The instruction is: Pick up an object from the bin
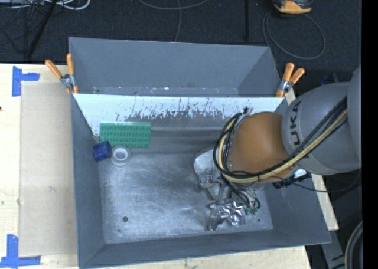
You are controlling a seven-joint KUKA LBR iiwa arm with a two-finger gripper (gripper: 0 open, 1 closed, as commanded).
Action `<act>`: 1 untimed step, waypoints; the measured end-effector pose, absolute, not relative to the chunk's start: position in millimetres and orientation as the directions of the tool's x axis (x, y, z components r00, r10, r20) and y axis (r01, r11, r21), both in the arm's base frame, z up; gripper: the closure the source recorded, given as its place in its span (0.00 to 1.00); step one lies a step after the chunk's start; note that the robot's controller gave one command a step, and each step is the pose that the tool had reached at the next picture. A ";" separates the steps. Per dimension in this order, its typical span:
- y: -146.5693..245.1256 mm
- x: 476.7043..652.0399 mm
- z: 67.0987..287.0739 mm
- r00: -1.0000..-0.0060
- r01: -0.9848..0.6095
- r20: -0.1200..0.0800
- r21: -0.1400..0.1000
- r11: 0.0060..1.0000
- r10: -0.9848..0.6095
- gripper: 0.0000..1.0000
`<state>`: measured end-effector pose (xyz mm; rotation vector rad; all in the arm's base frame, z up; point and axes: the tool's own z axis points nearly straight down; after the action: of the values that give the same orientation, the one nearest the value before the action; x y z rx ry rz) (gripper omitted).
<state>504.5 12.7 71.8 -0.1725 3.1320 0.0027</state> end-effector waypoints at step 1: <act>-49.1 476.0 73.4 -0.994 -0.105 -0.022 0.000 0.994 -0.105 0.00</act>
Offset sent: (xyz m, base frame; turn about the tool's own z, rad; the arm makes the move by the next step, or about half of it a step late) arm -0.0342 -0.0612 -0.0018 -0.0029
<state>476.0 -49.1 73.4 -0.1647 3.1154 0.0012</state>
